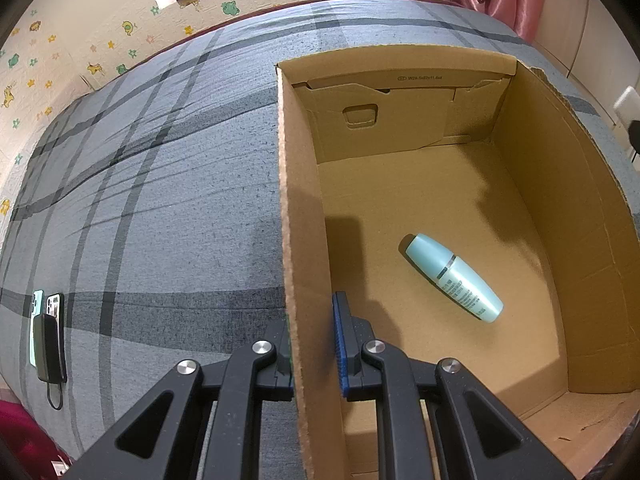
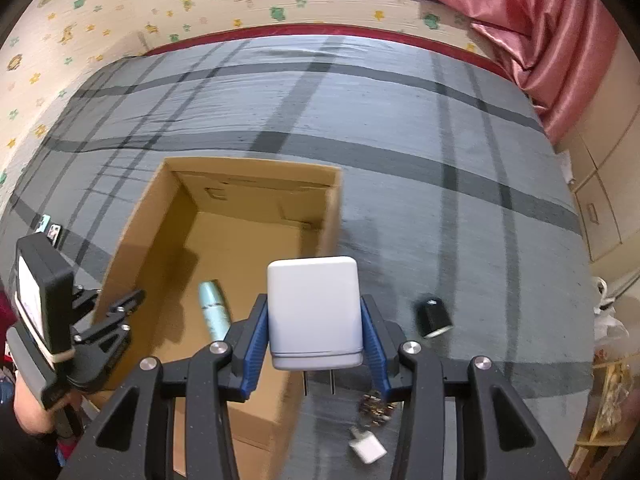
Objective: Organize rigid objects
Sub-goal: 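Lift the charger with the right tool and carry it over the box, then lower the white charger into the box beside the bottle and open the right tool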
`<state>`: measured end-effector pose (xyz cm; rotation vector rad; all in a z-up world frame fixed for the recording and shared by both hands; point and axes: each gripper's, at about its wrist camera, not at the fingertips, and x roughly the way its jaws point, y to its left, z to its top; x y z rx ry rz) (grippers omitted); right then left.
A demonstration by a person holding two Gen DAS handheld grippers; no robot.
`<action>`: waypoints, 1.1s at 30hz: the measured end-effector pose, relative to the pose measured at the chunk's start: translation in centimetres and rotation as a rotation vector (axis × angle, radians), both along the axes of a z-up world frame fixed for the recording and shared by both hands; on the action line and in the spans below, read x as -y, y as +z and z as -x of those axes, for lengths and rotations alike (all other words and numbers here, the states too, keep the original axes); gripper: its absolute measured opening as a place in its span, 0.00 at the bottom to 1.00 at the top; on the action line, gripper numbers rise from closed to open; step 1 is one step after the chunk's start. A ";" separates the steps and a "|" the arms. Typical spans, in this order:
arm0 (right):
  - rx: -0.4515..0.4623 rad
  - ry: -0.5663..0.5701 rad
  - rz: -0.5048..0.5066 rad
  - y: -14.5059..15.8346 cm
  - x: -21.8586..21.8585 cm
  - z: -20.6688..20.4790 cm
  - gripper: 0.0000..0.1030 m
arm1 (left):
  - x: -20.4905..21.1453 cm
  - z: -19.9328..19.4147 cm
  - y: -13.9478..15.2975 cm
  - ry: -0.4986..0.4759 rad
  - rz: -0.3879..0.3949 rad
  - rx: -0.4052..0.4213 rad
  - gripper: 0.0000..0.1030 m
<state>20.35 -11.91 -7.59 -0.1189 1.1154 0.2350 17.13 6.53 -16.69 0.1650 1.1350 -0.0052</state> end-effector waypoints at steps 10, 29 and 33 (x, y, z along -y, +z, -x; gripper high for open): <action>-0.041 0.072 -0.033 -2.0 -5.2 -1.2 0.45 | -0.2 0.1 0.0 0.000 0.010 0.003 0.14; -0.188 0.083 0.020 -10.4 -10.5 -5.7 0.45 | -0.5 0.3 -0.2 0.004 0.019 0.010 0.14; -0.214 0.093 0.044 -11.9 -11.2 -6.3 0.45 | -0.7 0.3 -0.2 0.009 0.031 0.010 0.14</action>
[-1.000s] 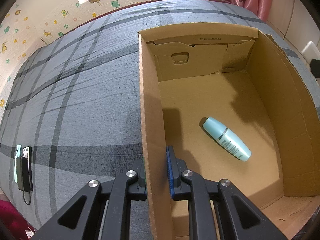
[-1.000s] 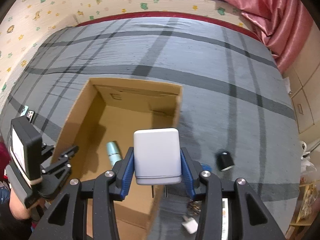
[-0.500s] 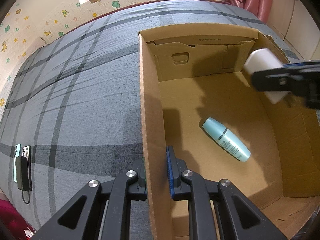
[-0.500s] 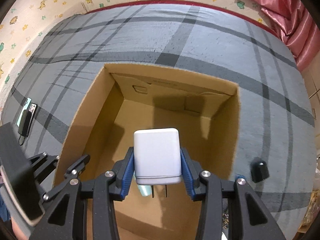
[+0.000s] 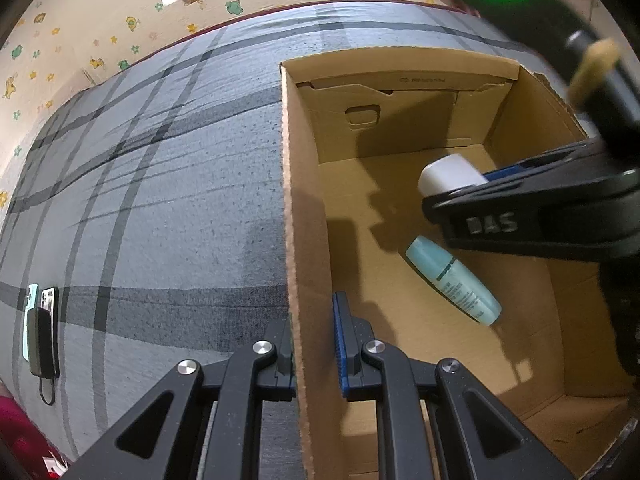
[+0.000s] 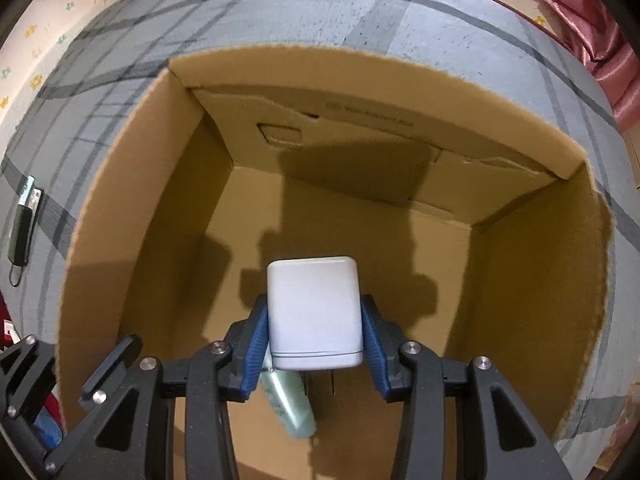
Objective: Organize rigid objects
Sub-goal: 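Lower the white charger into the box beside the bottle and open the right tool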
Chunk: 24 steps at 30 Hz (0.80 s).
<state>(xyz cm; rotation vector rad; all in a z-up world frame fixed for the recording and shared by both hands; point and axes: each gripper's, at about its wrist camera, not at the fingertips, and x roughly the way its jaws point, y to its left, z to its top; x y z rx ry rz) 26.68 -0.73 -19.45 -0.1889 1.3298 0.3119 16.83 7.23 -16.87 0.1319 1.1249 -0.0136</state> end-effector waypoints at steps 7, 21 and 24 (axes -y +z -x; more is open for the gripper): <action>-0.048 -0.007 0.021 -2.0 -0.1 -0.8 0.45 | 0.3 0.0 0.0 -0.006 -0.021 0.002 0.14; -0.079 -0.015 0.020 -2.9 0.0 -1.4 0.46 | 0.4 0.0 -0.1 -0.005 -0.023 -0.003 0.14; -0.061 -0.017 0.014 -2.4 0.1 -1.5 0.53 | 0.4 0.0 -0.1 -0.005 -0.027 -0.002 0.14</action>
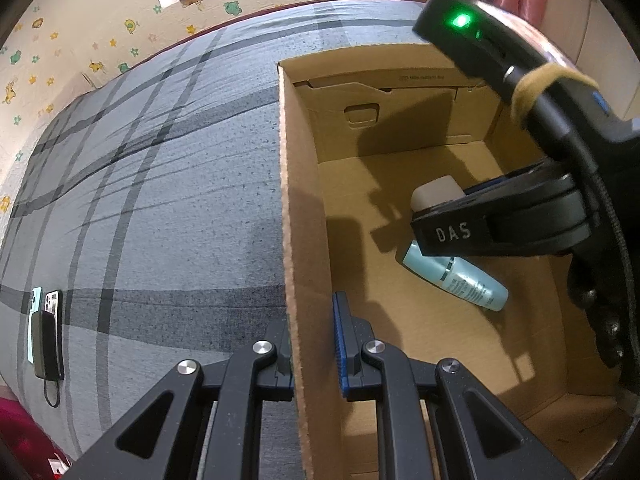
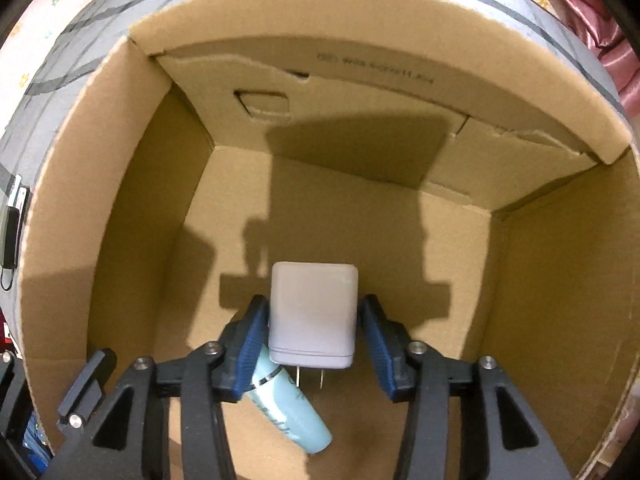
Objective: Organize rigid objects
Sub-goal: 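Lower the white charger into the box beside the bottle and open the right tool, then move the right tool back to the white remote on the bed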
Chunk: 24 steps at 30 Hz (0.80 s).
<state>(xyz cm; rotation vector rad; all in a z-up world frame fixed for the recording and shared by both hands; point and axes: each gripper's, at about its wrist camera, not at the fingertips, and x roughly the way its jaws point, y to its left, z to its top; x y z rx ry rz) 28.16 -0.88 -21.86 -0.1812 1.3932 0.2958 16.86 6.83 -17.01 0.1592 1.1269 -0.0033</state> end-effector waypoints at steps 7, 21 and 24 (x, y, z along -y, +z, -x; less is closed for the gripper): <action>0.056 -0.003 0.007 1.7 0.8 0.4 0.73 | 0.1 0.1 0.1 0.003 0.002 0.001 0.14; 0.188 -0.033 -0.046 8.0 2.5 2.4 0.95 | -0.1 -0.1 0.0 0.003 -0.002 -0.001 0.14; 0.218 -0.053 -0.056 9.5 3.3 2.6 0.99 | 0.0 -0.1 0.0 0.002 -0.007 -0.001 0.14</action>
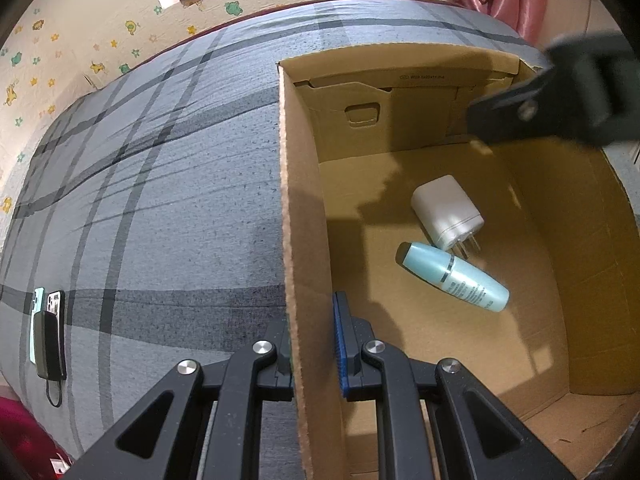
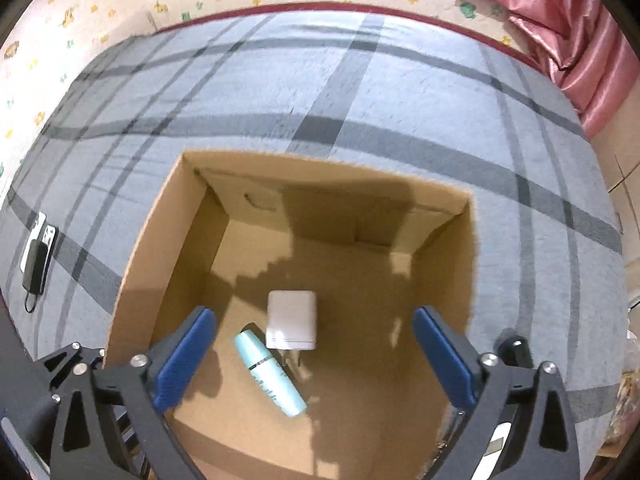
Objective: Organize rigid objects
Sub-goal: 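Move the right tool back to the white remote on the bed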
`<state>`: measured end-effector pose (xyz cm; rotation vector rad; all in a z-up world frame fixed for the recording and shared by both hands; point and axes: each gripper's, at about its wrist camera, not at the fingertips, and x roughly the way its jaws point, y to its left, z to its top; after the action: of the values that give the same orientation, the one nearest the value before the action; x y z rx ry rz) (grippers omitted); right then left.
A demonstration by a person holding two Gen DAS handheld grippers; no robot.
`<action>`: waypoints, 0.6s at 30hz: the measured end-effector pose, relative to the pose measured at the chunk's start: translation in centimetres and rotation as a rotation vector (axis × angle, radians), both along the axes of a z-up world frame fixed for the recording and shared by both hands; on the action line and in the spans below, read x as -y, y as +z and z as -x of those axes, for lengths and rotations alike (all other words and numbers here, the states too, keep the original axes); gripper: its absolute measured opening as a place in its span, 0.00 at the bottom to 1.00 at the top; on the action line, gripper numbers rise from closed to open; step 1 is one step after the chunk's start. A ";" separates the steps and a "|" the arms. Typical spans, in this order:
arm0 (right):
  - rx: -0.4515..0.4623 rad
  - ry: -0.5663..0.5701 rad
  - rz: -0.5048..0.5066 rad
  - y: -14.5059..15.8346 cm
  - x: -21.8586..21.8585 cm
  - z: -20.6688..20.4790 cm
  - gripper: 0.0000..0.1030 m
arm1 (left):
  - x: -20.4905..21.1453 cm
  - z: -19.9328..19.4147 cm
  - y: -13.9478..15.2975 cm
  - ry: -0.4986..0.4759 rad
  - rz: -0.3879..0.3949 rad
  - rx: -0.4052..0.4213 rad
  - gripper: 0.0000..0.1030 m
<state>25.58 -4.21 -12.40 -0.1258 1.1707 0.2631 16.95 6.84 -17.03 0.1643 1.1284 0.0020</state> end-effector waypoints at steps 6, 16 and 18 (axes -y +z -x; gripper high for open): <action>0.028 -0.031 -0.005 2.2 2.7 1.1 1.00 | -0.1 0.0 0.0 0.001 0.004 0.000 0.14; 0.068 -0.112 -0.002 4.6 8.8 4.0 1.00 | -0.1 0.0 0.0 -0.001 -0.002 0.001 0.14; 0.074 -0.127 0.003 4.9 10.1 4.5 1.00 | -0.1 0.1 0.0 -0.001 -0.004 0.002 0.14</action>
<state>21.04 -14.32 -7.53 -0.0624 1.1010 0.1435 16.86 6.94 -17.05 0.1683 1.1261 0.0034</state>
